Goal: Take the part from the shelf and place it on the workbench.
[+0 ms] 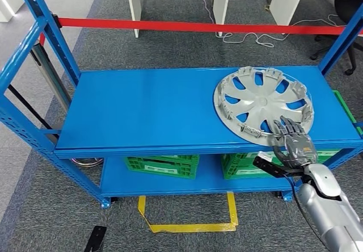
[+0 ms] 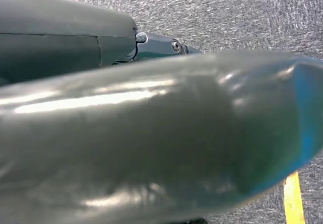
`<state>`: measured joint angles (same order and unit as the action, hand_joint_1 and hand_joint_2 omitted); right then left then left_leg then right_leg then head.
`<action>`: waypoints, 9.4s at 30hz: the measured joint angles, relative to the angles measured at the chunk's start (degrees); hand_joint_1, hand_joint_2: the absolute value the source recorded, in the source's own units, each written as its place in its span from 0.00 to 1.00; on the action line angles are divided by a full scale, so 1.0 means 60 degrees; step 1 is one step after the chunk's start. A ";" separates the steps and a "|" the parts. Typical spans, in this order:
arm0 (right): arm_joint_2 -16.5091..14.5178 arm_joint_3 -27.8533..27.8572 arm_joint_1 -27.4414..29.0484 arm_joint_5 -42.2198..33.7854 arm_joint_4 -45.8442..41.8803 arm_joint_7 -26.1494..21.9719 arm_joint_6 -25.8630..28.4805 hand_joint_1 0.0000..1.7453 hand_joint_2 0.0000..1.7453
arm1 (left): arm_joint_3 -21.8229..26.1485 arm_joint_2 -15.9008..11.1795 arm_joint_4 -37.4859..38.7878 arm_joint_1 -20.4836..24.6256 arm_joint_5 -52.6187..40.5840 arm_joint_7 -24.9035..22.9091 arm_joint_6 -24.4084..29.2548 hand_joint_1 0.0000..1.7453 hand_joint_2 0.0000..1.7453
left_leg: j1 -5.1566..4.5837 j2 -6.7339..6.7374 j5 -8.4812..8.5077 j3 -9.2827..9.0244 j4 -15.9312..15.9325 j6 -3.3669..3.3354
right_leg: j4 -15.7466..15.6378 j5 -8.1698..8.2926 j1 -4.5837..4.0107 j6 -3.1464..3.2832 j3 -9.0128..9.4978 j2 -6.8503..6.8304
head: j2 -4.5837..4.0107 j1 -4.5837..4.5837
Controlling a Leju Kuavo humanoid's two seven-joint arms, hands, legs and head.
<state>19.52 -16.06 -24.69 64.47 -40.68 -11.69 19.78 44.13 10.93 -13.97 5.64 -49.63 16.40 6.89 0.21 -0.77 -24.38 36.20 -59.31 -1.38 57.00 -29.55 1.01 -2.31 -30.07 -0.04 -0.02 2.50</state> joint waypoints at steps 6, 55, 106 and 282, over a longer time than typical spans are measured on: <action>0.0078 0.0087 -0.0048 -0.0137 0.0100 -0.0167 -0.0538 1.00 1.00 | 0.0005 -0.0008 0.0000 0.0041 0.0042 -0.0048 0.0006 0.00 0.00 | 0.0000 0.0000 0.0000 -0.0001 0.0000 0.0000 | 0.0000 -0.0001 0.0001 -0.0001 -0.0017 -0.0002 | 0.0000 0.0001; 0.0093 0.0099 -0.0781 -0.0520 0.1028 -0.0685 -0.1576 1.00 1.00 | -0.0027 0.0287 -0.0016 0.0581 0.0250 -0.0363 0.0158 0.00 0.00 | -0.0001 -0.0002 -0.0023 -0.0057 -0.0001 0.0004 | -0.0005 -0.0027 0.0003 0.0000 -0.0038 -0.0004 | 0.0000 0.0000; 0.1429 -0.1487 -0.1028 -0.0027 -0.3021 -0.0279 -0.1110 1.00 1.00 | -0.1053 0.0425 -0.0181 0.0575 0.1953 0.0390 0.0855 0.00 1.00 | -0.0024 -0.0007 -0.0007 0.0045 -0.0001 -0.0010 | 0.0002 -0.0010 0.0018 -0.0023 -0.0027 -0.0009 | 0.0000 0.0000; 0.2549 0.2431 0.4279 -0.4202 -1.0298 -0.1811 -0.1489 1.00 1.00 | -0.1282 -0.0485 0.0178 -0.0881 0.3391 -0.0324 -0.0710 0.00 1.00 | -0.0041 -0.0554 -0.0745 -0.0623 -0.0344 -0.0152 | 0.0190 0.0534 -0.0104 0.0305 -0.0688 0.1057 | 0.0000 -0.0283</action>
<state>34.82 -1.48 0.98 39.26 -102.47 -22.56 10.84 36.43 8.02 -12.90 0.36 -29.28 14.46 2.63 -0.03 -4.09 -28.85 32.46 -61.37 -2.29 58.14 -26.35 0.39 -0.49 -34.20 6.30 -0.02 0.80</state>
